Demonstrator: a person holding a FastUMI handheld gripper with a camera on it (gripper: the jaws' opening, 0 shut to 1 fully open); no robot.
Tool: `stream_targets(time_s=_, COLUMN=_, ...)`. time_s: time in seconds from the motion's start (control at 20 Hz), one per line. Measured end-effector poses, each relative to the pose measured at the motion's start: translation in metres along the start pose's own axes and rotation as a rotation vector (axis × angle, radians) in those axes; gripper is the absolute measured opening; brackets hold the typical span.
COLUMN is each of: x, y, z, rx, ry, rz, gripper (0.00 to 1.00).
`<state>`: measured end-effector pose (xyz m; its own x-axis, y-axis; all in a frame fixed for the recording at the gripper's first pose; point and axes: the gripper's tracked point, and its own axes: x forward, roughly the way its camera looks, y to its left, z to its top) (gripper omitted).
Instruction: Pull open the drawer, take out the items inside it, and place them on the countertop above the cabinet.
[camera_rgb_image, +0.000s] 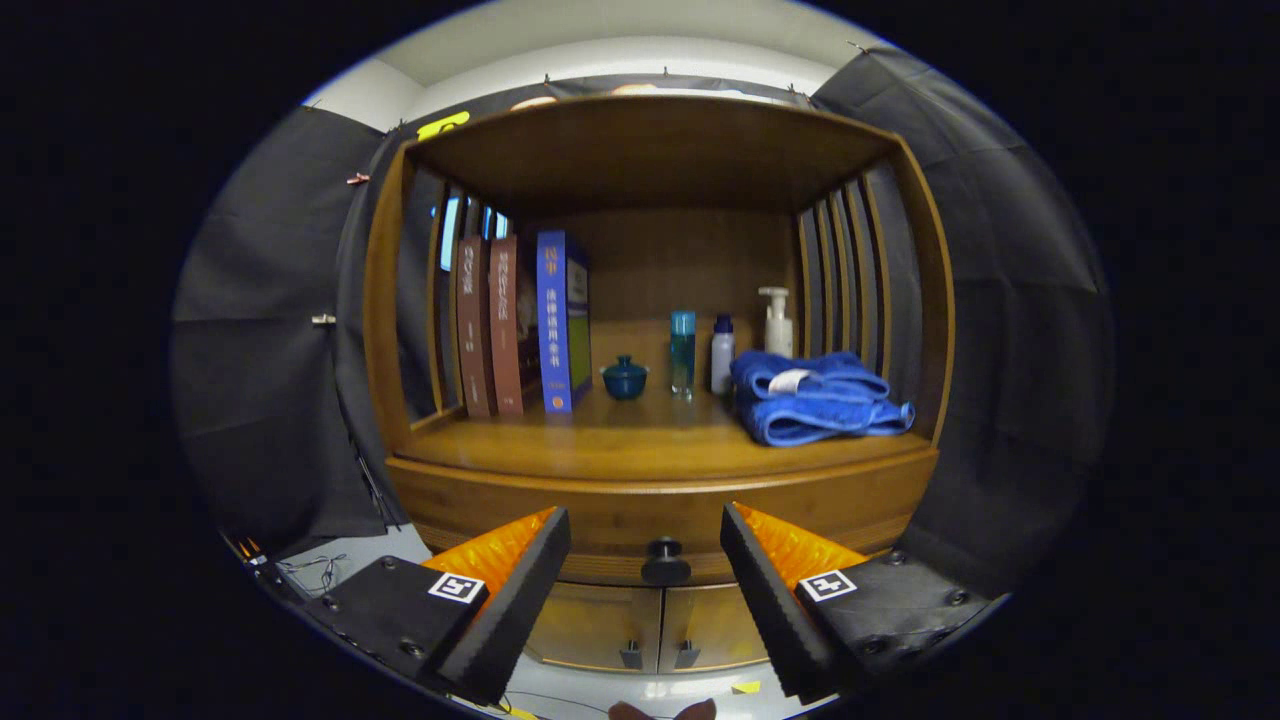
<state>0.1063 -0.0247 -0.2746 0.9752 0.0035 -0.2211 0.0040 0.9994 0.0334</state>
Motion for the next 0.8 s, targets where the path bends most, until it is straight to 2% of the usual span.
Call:
stream_targets(time_s=0.2, x=0.034, y=-0.007, z=-0.042, rx=0.032, ry=0.082, rz=-0.009, gripper=0.99)
stream_targets(time_s=0.3, x=0.048, y=-0.013, z=-0.055, rx=0.025, ry=0.100, rz=-0.027, gripper=0.90)
stream_targets(time_s=0.5, x=0.063, y=-0.019, z=-0.069, rx=-0.006, ry=0.133, rz=-0.062, gripper=0.56)
stream_targets(time_s=0.55, x=0.058, y=-0.022, z=-0.061, rx=-0.011, ry=0.125, rz=-0.063, gripper=0.56)
stream_targets(time_s=0.65, x=0.059, y=-0.019, z=-0.066, rx=0.003, ry=0.099, rz=-0.066, gripper=0.41)
stream_targets(time_s=0.7, x=0.059, y=-0.018, z=-0.065, rx=-0.015, ry=0.091, rz=-0.069, gripper=0.41)
stream_targets(time_s=0.75, x=0.060, y=-0.022, z=-0.071, rx=-0.048, ry=0.094, rz=-0.071, gripper=0.34)
stream_targets(time_s=0.8, x=0.057, y=-0.021, z=-0.068, rx=-0.051, ry=0.100, rz=-0.074, gripper=0.31)
